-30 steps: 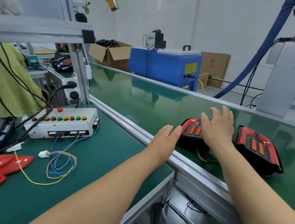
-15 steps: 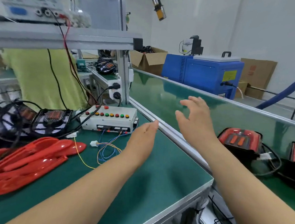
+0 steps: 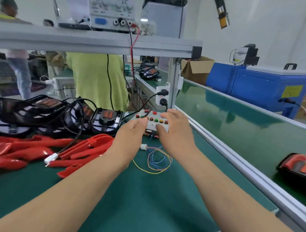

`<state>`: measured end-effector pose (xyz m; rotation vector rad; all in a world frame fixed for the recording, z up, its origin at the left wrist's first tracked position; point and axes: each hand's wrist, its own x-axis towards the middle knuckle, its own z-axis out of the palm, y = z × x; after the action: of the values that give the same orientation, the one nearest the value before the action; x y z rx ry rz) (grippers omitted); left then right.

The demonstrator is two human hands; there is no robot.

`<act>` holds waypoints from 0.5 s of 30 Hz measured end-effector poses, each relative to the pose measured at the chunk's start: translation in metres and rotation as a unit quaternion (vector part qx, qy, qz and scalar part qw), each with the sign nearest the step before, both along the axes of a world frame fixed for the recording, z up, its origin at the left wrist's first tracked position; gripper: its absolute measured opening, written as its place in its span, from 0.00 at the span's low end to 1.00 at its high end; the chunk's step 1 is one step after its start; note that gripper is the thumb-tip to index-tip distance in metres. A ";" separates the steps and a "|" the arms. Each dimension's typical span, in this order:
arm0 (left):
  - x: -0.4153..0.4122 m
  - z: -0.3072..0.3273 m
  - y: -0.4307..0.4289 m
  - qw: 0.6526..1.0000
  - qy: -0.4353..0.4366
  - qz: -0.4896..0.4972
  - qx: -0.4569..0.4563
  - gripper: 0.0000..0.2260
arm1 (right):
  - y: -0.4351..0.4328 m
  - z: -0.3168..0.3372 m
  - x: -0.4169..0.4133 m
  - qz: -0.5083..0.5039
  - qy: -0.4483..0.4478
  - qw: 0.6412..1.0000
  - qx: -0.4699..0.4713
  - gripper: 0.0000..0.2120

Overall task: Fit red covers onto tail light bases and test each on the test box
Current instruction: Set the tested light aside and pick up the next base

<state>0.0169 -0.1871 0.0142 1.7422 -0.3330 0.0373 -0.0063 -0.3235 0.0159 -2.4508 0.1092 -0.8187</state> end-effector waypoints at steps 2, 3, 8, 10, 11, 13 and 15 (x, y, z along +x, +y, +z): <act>0.004 0.000 0.017 1.000 0.004 0.011 -0.015 0.11 | 0.019 -0.002 0.007 0.027 0.000 1.000 -0.001 0.18; 0.005 0.000 0.026 1.000 0.010 0.018 -0.022 0.11 | 0.028 -0.003 0.010 0.038 0.002 0.999 -0.003 0.17; 0.015 -0.006 0.072 0.998 0.007 0.062 -0.021 0.09 | 0.068 -0.011 0.026 0.081 0.014 0.997 -0.004 0.17; 0.018 -0.009 0.086 0.997 0.006 0.074 -0.020 0.08 | 0.083 -0.015 0.032 0.095 0.015 0.995 0.011 0.17; 0.019 -0.011 0.092 0.997 0.007 0.077 -0.024 0.06 | 0.090 -0.017 0.035 0.101 0.016 0.995 0.019 0.17; 0.020 -0.015 0.102 0.996 0.007 0.084 -0.023 0.05 | 0.103 -0.022 0.041 0.111 0.019 0.993 0.031 0.18; 0.025 -0.021 0.111 0.994 0.008 0.104 -0.018 0.06 | 0.112 -0.027 0.047 0.119 0.025 0.992 0.041 0.18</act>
<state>0.0419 -0.0757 -0.0071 1.7352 -0.1365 0.1793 0.0405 -0.2115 -0.0114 -2.3510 -0.1270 -0.6368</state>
